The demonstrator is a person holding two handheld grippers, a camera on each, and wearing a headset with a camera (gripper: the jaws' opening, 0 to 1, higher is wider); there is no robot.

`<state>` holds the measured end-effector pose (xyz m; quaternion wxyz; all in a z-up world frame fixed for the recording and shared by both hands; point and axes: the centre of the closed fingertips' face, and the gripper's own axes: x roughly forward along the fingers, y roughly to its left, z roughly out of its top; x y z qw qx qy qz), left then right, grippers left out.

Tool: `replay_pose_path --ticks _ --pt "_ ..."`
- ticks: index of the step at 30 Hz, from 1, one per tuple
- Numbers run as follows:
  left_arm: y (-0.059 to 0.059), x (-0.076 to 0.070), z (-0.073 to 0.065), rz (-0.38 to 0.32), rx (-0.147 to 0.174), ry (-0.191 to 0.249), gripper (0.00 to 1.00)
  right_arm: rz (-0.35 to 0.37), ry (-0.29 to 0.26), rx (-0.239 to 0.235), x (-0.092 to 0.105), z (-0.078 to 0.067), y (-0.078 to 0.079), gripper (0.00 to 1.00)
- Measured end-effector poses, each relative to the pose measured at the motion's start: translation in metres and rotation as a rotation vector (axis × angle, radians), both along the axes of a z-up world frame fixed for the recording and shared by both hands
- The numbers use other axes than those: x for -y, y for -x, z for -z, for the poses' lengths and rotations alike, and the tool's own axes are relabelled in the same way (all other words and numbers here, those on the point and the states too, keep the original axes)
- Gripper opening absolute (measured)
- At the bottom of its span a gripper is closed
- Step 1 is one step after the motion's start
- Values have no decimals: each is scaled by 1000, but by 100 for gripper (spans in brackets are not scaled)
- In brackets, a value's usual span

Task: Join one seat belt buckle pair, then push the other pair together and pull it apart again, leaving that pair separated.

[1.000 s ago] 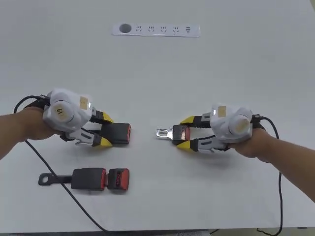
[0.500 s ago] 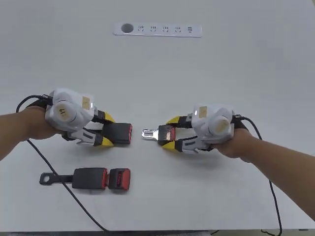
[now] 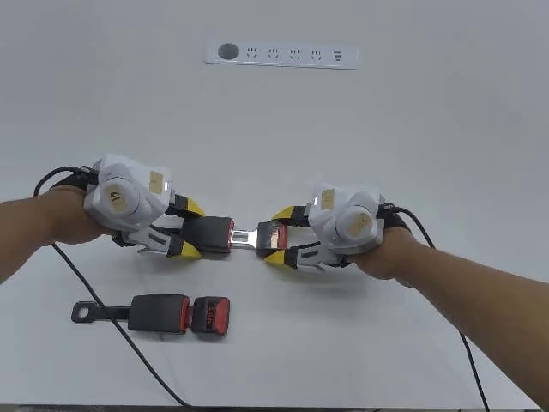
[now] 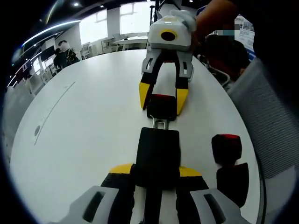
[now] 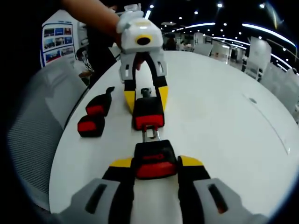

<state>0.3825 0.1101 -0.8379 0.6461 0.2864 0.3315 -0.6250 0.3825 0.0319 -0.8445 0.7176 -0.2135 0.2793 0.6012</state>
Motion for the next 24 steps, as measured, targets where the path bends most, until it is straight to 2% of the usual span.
replay_pose_path --ticks 6,11,24 --pt "0 -1 0 12 3 -15 34 -7 12 7 -13 0 2 36" --pt "1 -1 0 38 15 -31 34 -7 21 -1 -9 0 3 36" --pt "1 -1 1 56 19 -47 34 -10 65 -20 -15 0 3 35"
